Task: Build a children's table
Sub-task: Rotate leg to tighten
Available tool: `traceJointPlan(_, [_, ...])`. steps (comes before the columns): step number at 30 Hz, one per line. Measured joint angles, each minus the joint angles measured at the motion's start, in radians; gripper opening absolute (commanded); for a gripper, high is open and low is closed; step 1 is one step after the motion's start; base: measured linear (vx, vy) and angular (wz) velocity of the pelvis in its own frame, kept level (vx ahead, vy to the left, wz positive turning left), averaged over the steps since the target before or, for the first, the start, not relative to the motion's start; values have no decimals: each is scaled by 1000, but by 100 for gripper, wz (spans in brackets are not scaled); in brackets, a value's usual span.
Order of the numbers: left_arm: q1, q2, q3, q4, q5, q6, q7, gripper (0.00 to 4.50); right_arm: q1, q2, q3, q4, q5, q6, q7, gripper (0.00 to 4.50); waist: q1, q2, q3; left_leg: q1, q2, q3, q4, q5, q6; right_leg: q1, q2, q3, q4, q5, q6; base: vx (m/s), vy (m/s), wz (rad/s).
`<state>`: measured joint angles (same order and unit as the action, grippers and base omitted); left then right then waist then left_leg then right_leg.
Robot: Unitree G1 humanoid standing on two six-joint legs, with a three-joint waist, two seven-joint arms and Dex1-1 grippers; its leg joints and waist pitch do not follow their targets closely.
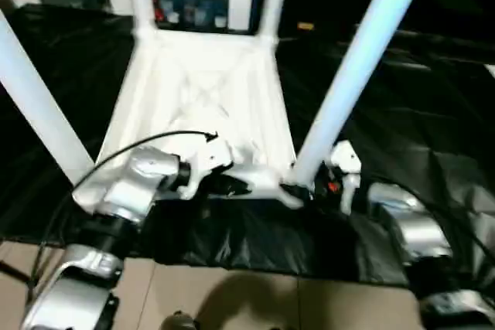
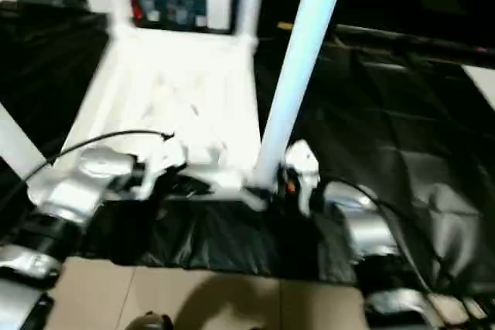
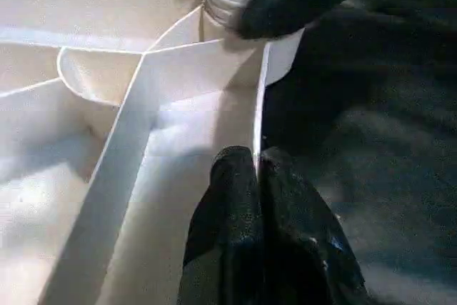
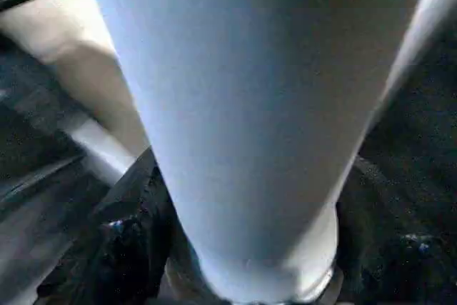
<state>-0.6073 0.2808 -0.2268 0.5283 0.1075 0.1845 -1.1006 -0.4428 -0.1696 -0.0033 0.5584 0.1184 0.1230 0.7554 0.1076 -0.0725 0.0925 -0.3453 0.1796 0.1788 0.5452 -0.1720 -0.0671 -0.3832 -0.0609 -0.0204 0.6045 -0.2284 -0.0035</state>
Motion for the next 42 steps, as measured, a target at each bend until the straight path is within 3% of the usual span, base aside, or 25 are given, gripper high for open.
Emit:
traceJointPlan(5, [1,-72,4,-11,35,47,131,0,-39,98,-69,51,-11,0,-250,270,-14,3,-1,-3,-2,-1,-1,0,0,0,0,0,-11,0,0,0,0,0])
traceJointPlan(7, [7,-82,4,-24,44,55,155,0,-43,120,-71,55,-17,-9,-310,270,-18,3,-1,-3,-3,-1,-1,0,0,0,0,2,-12,0,0,0,0,0])
traceJointPlan(9, [15,-82,4,-38,45,59,160,0,-42,133,-72,55,-28,-24,-333,325,-18,3,-1,-3,-4,-1,-1,0,0,0,0,3,-12,0,-1,0,0,0])
traceJointPlan(14, [34,-77,3,-69,47,48,140,0,-33,146,-81,31,-6,-16,-328,376,-17,6,-1,-3,-4,-1,-1,0,0,0,0,4,-11,5,-1,0,0,0])
traceJointPlan(17, [45,-55,0,-90,43,26,95,0,-13,126,-77,-8,4,-2,-243,391,-17,8,-3,-3,-4,-1,-2,0,0,-1,0,4,-10,21,0,18,-8,1])
traceJointPlan(19, [45,-35,-9,-93,33,1,52,0,8,77,-45,-44,5,4,-152,415,-15,14,-5,-4,-3,-1,-6,0,0,-2,1,4,-10,19,3,61,-25,2])
traceJointPlan(26, [44,19,-11,-86,-9,-50,-71,0,52,-51,32,-128,17,15,91,415,-4,16,-6,-8,-1,0,-11,-1,10,-7,2,-1,-8,11,-4,53,-13,1])
traceJointPlan(34, [20,74,-31,-45,-36,-83,-221,0,74,-166,99,-163,34,6,369,415,9,16,-6,-7,0,0,-2,-3,6,-3,2,0,-6,11,-5,0,0,0])
traceJointPlan(42, [7,99,-46,-17,-45,-114,-301,0,73,-210,132,-181,50,30,487,369,21,16,-6,-7,1,0,1,-2,8,-4,1,-1,-3,11,-5,0,0,0])
